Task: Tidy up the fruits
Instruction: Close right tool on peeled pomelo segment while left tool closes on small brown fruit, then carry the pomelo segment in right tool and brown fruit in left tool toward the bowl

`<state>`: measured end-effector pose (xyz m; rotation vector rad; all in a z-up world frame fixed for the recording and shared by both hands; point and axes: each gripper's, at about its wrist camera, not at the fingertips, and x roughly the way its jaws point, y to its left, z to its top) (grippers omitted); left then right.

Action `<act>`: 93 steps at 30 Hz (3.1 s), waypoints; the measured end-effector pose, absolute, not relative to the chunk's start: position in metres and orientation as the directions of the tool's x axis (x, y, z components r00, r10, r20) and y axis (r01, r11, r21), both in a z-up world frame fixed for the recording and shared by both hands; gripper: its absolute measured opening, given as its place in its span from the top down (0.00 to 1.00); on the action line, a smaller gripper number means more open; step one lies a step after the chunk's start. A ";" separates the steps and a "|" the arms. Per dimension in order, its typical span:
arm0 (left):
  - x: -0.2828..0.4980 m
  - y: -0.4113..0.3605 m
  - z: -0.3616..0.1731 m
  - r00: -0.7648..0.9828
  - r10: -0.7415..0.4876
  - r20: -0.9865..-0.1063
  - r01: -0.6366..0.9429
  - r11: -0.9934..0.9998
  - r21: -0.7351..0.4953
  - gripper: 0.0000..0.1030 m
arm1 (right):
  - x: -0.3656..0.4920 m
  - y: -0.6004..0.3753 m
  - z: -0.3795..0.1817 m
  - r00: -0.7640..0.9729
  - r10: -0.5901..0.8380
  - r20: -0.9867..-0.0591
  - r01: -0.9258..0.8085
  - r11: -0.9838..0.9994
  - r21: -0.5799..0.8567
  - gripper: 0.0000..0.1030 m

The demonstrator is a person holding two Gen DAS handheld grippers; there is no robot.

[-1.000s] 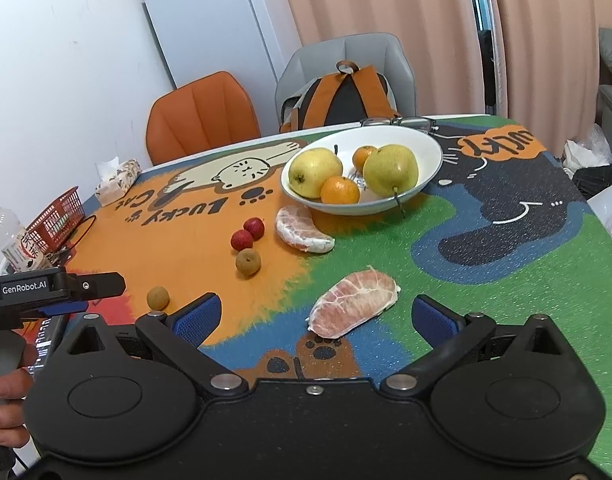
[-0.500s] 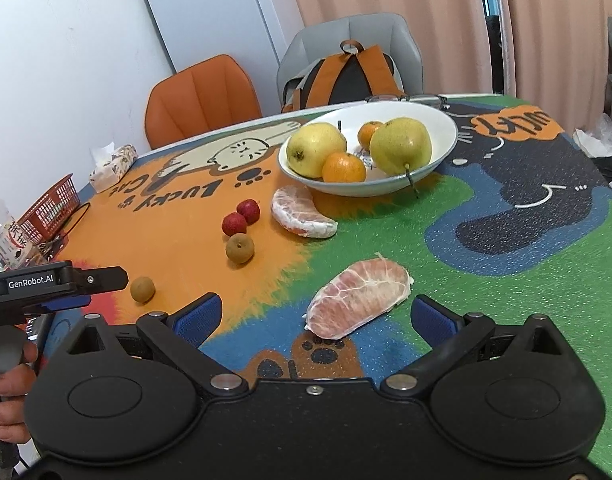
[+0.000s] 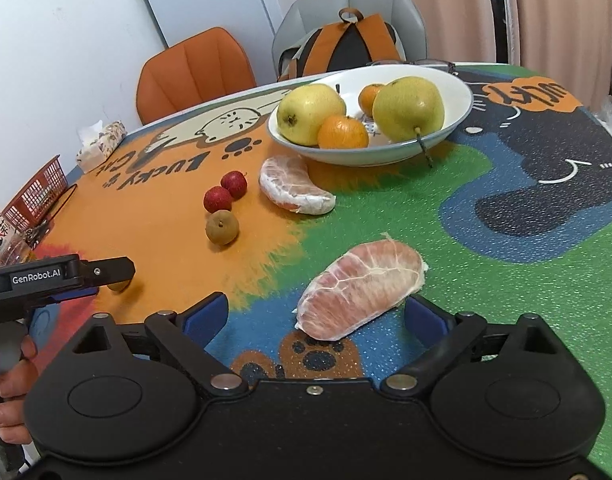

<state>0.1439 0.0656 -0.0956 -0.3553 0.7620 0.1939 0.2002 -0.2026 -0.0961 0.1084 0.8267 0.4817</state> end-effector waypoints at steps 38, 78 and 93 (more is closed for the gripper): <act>0.120 0.076 -0.080 0.777 -0.018 -0.630 -0.250 0.909 -0.334 0.76 | 0.193 -0.208 -0.083 0.651 0.400 -0.645 -0.358 0.911 0.204 0.75; 0.112 0.081 -0.067 0.784 -0.019 -0.620 -0.254 0.902 -0.348 0.76 | 0.188 -0.201 -0.079 0.657 0.400 -0.639 -0.383 0.907 0.174 0.61; 0.119 0.076 -0.056 0.799 -0.017 -0.602 -0.240 0.908 -0.344 0.76 | 0.190 -0.202 -0.058 0.689 0.407 -0.600 -0.391 0.905 0.165 0.61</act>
